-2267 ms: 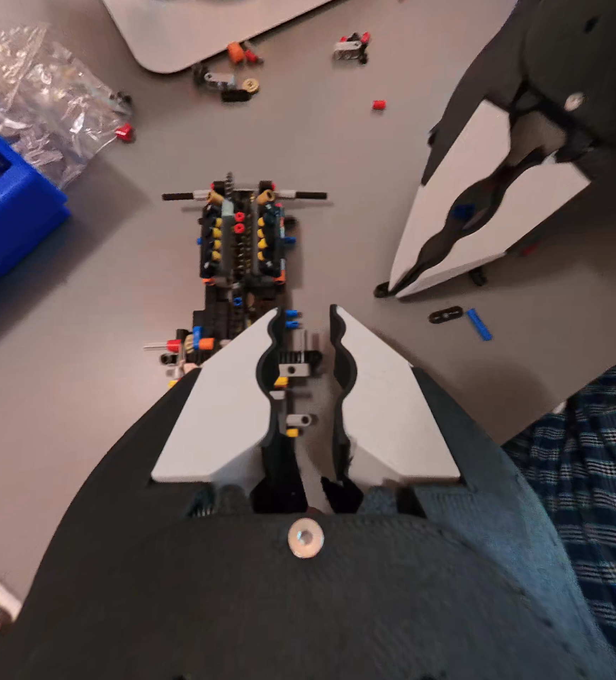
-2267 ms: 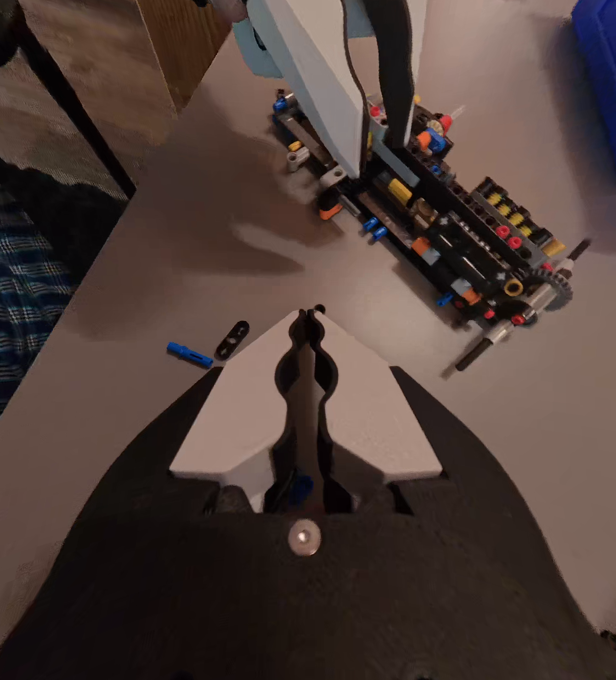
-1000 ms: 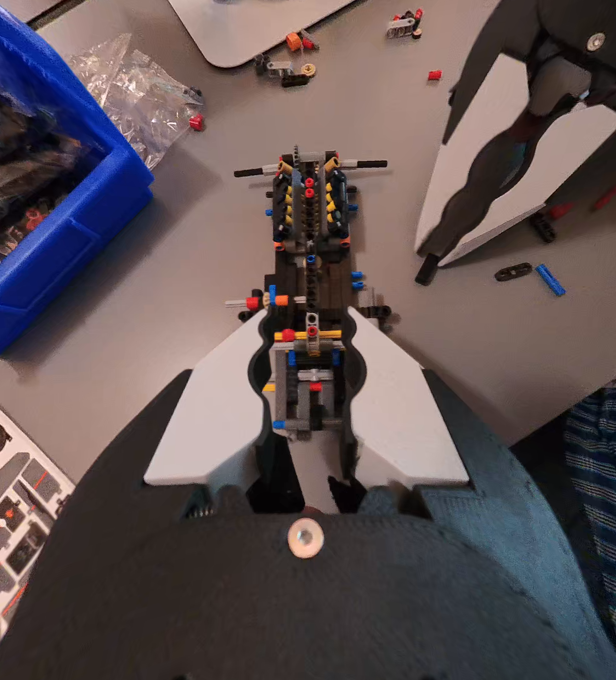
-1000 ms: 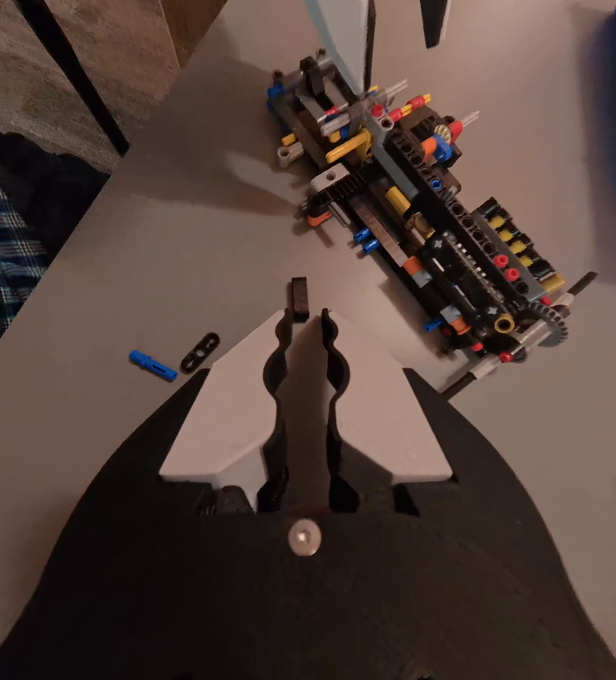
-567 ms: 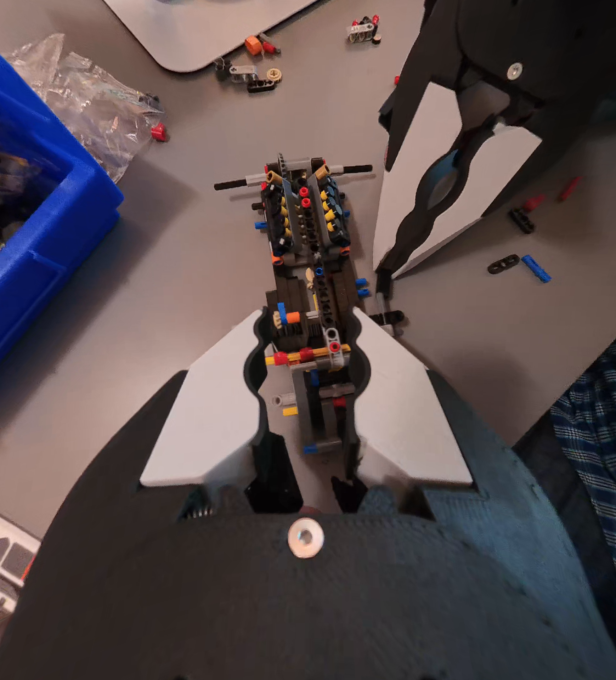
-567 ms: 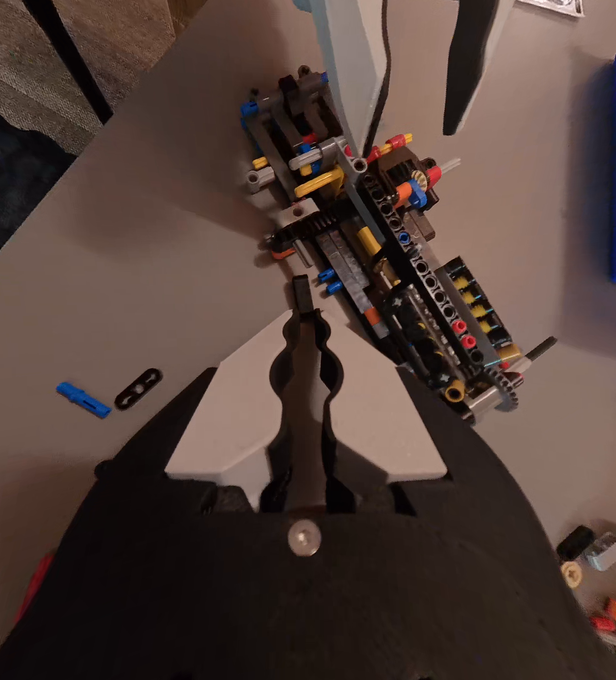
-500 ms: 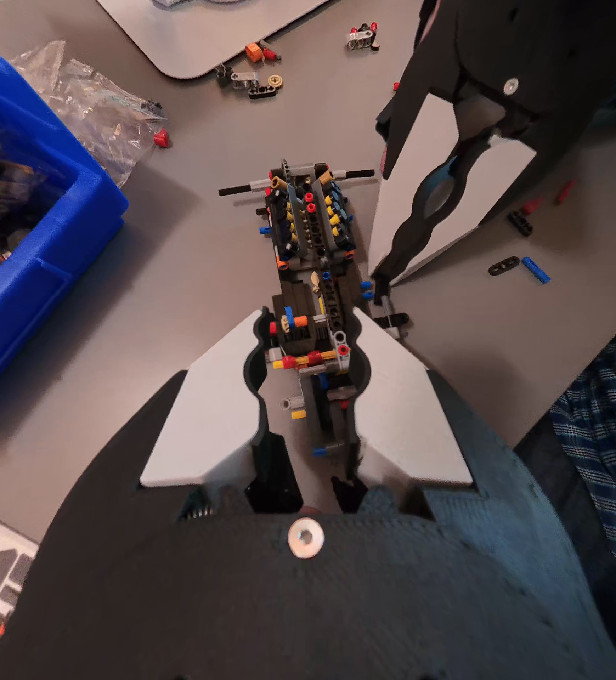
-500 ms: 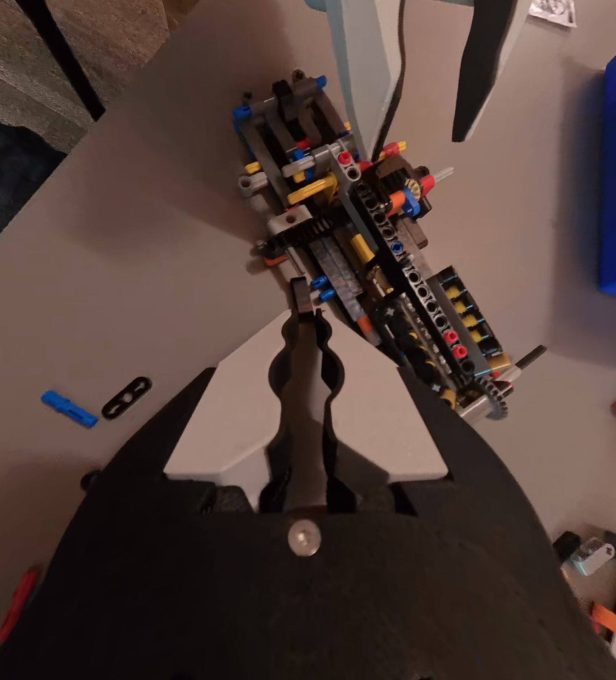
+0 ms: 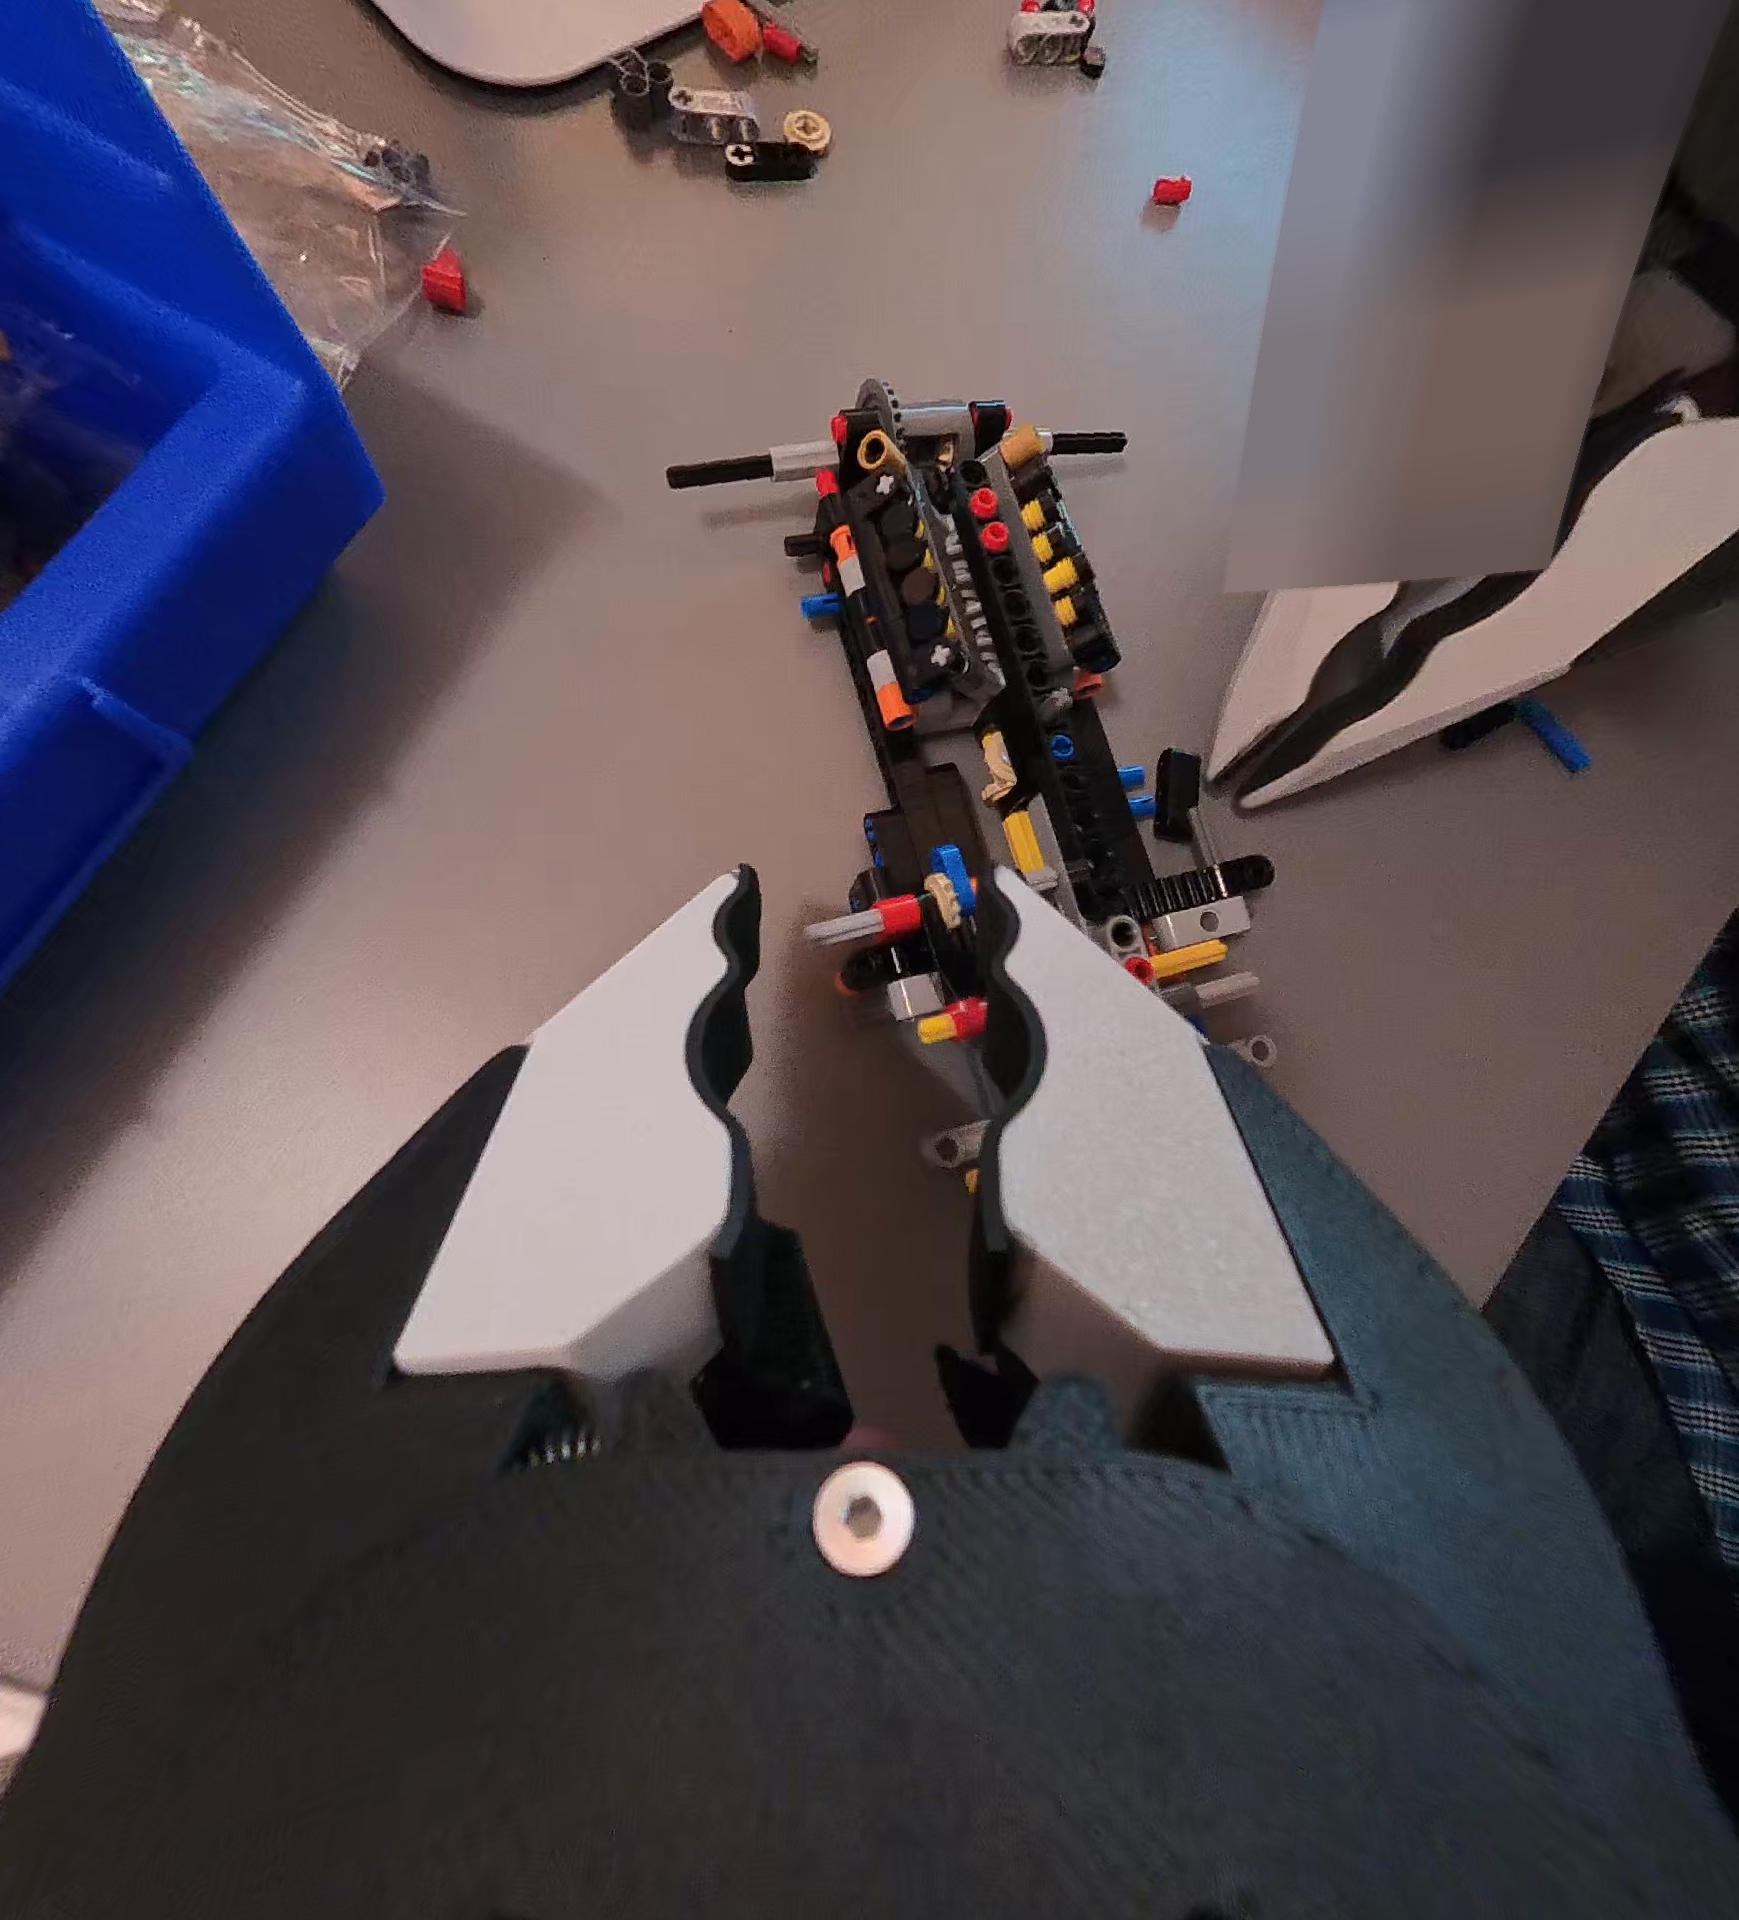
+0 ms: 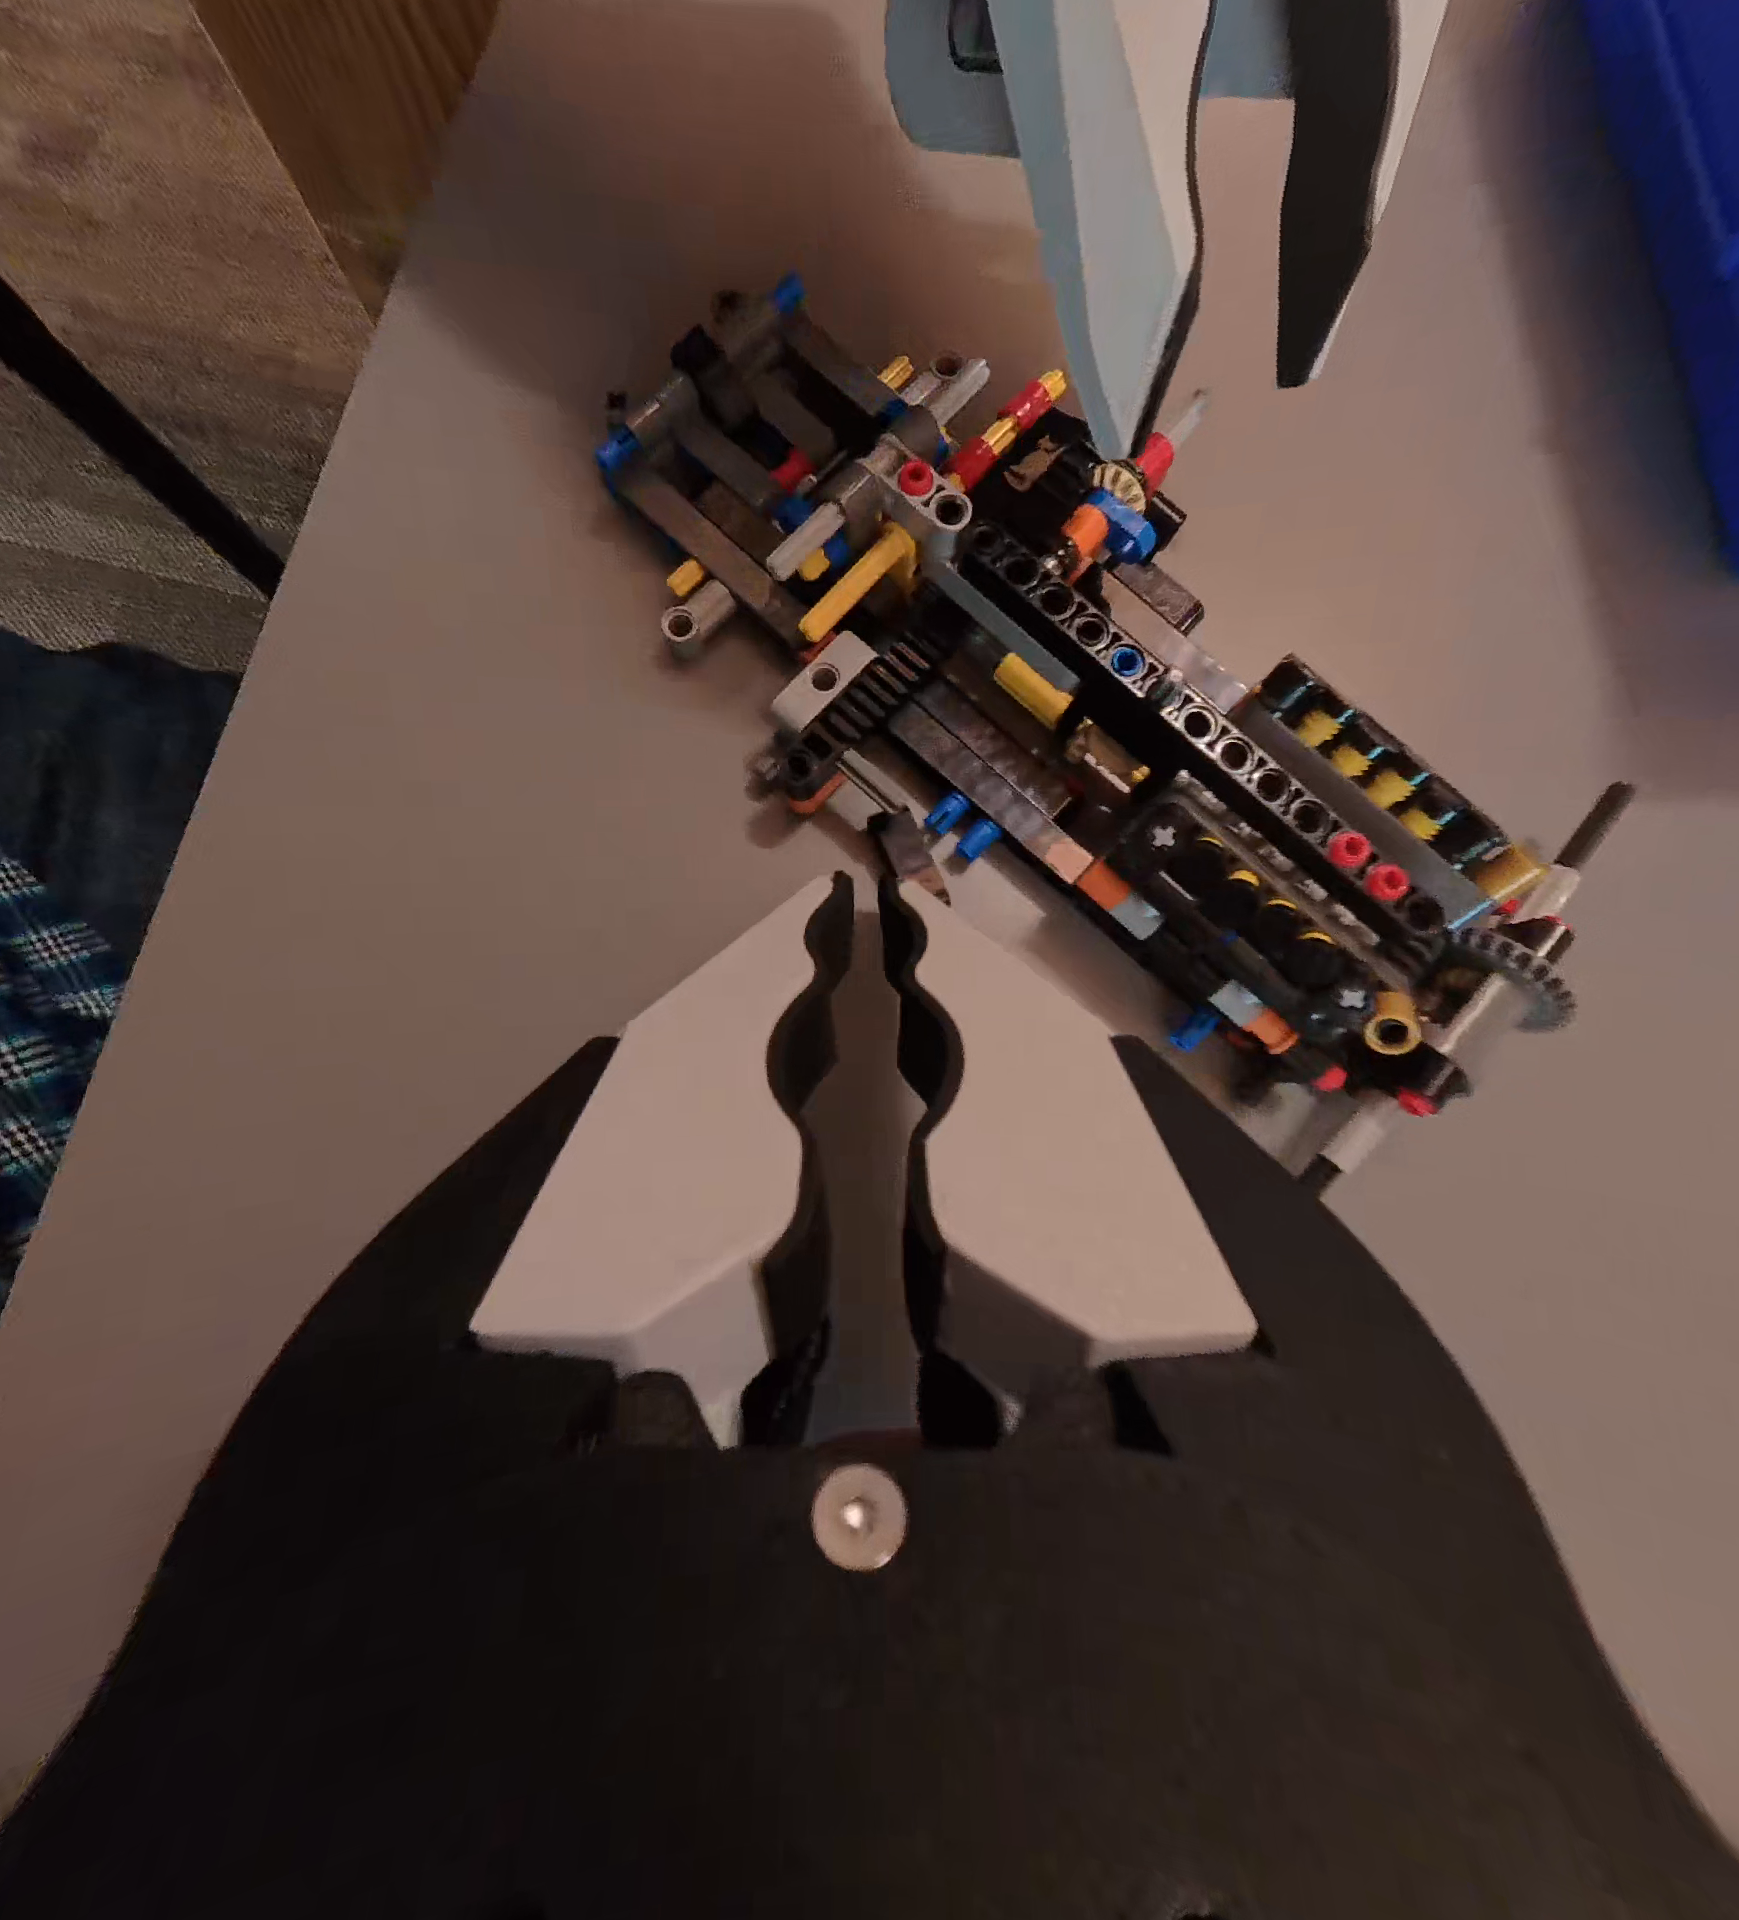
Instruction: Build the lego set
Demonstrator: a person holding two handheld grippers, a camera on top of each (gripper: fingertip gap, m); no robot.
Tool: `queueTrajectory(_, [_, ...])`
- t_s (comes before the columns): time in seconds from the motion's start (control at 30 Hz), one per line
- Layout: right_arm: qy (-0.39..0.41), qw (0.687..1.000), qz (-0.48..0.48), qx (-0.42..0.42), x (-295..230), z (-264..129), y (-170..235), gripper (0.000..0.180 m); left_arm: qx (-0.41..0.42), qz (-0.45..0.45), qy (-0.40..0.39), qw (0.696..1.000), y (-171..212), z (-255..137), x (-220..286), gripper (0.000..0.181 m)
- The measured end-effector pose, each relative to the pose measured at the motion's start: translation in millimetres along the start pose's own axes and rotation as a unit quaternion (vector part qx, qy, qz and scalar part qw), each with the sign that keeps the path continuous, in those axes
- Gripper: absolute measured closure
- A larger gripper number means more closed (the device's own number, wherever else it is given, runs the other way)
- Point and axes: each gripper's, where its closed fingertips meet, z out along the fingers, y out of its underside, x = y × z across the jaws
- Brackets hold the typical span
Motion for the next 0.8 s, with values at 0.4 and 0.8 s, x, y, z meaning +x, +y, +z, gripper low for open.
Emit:
queueTrajectory(0.4, [0.036,0.997,0.062,0.017,10,8,1,0.178,-0.038,-0.023,0.077,0.996,1,21,2,0.147])
queueTrajectory(0.8, [0.033,0.997,0.066,0.037,11,5,-1,0.177,-0.053,-0.05,0.078,0.994,7,32,7,0.158])
